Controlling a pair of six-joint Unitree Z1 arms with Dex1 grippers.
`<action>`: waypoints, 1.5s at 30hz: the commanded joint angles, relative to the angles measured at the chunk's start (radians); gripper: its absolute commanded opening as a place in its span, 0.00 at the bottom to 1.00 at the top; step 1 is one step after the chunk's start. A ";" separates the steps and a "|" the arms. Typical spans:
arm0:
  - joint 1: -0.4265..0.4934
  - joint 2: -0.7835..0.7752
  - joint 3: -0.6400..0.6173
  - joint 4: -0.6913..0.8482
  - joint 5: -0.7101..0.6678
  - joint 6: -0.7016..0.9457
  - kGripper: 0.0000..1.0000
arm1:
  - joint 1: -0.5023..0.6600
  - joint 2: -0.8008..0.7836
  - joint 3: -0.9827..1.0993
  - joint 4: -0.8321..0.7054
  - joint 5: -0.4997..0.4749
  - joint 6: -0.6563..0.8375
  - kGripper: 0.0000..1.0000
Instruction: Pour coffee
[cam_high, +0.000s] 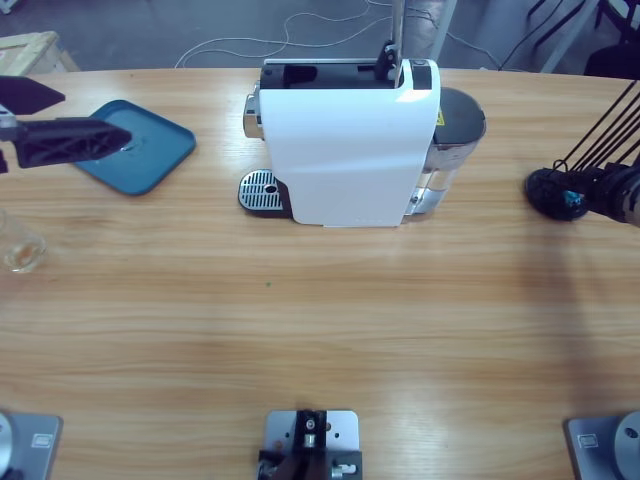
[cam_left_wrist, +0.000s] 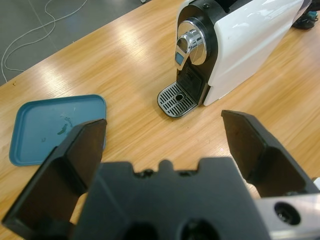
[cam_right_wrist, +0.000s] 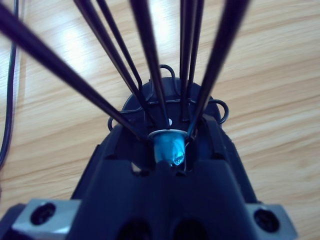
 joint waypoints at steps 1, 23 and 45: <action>0.008 0.037 0.044 -0.011 -0.002 -0.017 0.99 | 0.020 -0.047 0.000 0.034 0.034 -0.003 0.39; 0.002 0.020 0.063 -0.028 -0.003 -0.027 0.99 | 0.047 -0.163 0.008 0.172 -0.004 0.002 0.45; 0.002 0.008 0.069 -0.028 -0.002 -0.026 0.99 | 0.045 0.044 0.049 0.006 -0.008 0.001 0.42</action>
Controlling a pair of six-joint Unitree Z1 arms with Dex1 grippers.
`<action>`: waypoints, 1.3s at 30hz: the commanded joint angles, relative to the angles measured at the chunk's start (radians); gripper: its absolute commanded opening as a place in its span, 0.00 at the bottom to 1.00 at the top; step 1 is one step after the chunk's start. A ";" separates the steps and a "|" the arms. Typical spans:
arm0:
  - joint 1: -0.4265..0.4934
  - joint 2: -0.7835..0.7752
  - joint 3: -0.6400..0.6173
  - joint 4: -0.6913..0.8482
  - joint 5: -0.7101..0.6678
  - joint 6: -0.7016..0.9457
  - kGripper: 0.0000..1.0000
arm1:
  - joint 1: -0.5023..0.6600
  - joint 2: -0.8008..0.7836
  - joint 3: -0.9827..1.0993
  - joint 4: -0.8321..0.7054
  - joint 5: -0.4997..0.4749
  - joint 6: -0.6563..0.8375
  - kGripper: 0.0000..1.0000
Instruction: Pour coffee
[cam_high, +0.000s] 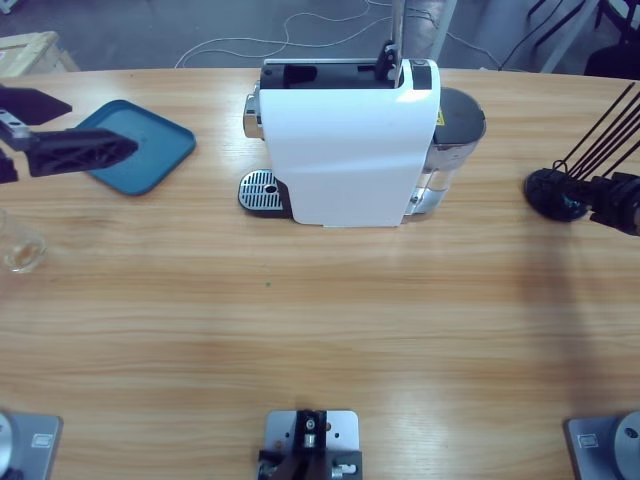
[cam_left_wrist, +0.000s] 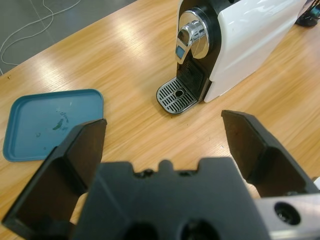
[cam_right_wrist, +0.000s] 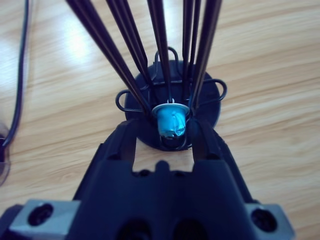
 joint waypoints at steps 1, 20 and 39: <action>0.002 0.002 0.043 -0.012 -0.002 -0.008 0.99 | 0.012 0.125 0.027 -0.085 -0.007 -0.007 0.42; 0.002 0.005 0.044 -0.012 -0.002 -0.008 0.99 | 0.000 0.101 0.040 -0.097 -0.015 -0.019 0.31; 0.002 0.006 0.046 -0.012 -0.002 -0.009 0.99 | -0.022 0.120 0.041 -0.125 -0.010 -0.030 0.18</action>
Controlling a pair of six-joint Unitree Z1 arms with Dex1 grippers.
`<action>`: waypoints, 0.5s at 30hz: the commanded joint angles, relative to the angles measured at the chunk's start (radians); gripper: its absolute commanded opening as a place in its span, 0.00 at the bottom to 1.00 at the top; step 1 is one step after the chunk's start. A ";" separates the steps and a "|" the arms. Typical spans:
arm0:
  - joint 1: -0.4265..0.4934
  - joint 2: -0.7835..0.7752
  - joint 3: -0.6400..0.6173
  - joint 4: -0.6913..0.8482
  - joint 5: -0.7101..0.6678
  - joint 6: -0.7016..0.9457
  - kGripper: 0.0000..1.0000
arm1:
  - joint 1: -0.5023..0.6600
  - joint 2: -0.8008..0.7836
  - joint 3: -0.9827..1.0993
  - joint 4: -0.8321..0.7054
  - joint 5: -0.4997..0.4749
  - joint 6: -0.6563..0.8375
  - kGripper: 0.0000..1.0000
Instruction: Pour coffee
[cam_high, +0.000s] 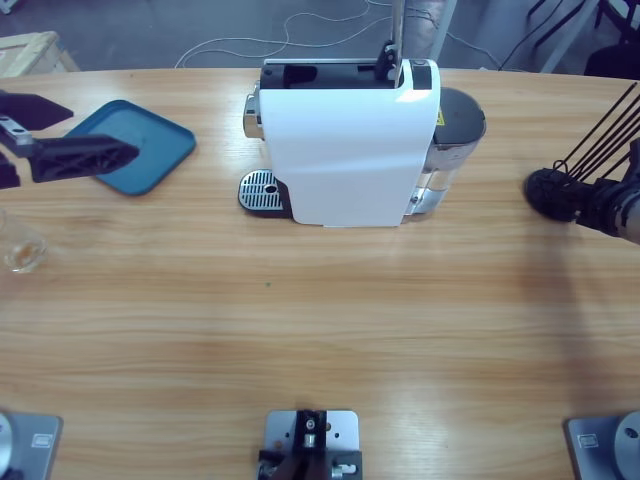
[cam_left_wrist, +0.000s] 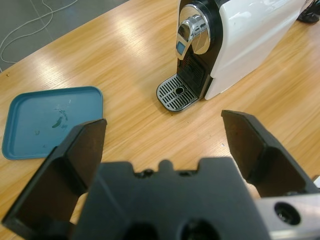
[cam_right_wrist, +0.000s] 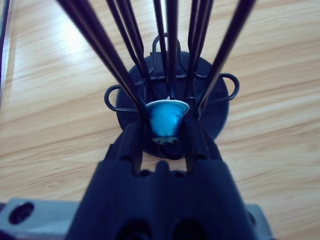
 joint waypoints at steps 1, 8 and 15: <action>0.002 0.005 0.038 -0.012 -0.002 -0.009 0.99 | -0.015 0.018 0.019 -0.016 -0.011 -0.011 0.18; 0.002 0.002 0.039 -0.012 -0.002 -0.009 0.99 | -0.023 0.006 0.018 -0.016 -0.007 0.005 0.18; 0.002 -0.001 0.043 -0.012 -0.002 -0.011 0.99 | -0.093 0.009 0.011 -0.033 0.028 0.006 0.05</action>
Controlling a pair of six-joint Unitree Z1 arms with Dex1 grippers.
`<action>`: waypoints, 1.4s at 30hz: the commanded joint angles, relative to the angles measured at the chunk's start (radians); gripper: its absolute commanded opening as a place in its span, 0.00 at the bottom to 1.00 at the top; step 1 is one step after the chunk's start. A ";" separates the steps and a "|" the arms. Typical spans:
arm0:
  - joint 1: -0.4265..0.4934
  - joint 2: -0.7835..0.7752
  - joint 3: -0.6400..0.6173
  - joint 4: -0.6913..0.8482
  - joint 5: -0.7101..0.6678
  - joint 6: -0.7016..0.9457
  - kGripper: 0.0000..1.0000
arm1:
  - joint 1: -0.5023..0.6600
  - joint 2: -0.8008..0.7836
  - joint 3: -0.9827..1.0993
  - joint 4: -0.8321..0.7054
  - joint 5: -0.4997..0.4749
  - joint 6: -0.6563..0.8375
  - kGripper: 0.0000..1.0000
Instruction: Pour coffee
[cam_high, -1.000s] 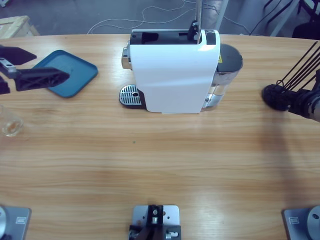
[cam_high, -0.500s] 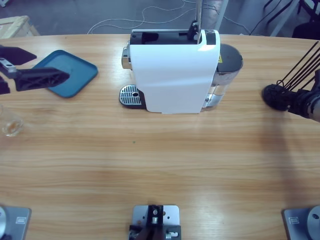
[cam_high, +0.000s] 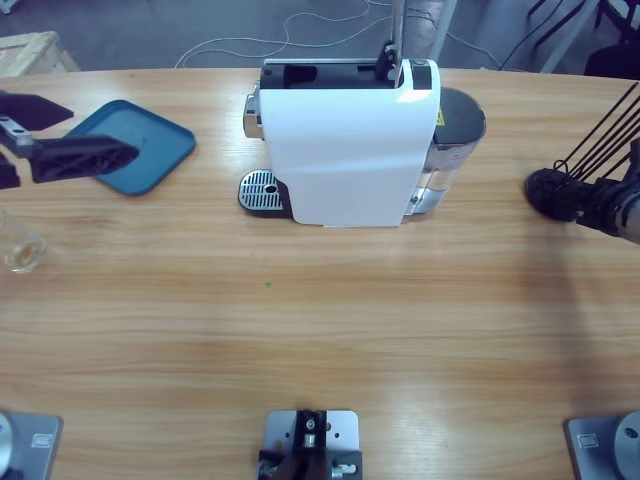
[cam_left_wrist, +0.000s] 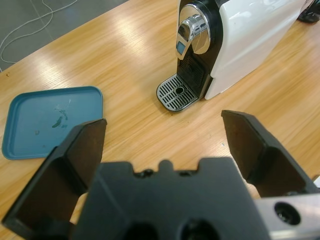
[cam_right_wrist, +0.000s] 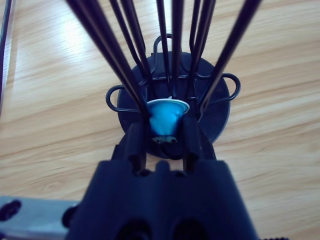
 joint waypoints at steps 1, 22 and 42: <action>0.002 -0.002 0.041 -0.012 -0.002 -0.011 0.99 | -0.085 0.012 0.007 -0.029 0.028 0.005 0.04; 0.002 0.003 0.057 -0.012 -0.003 -0.021 0.99 | -0.085 -0.165 -0.064 0.156 0.037 -0.023 0.00; 0.002 -0.010 0.098 -0.075 -0.003 -0.031 0.99 | 0.096 -0.492 -0.502 0.752 -0.130 -0.038 0.00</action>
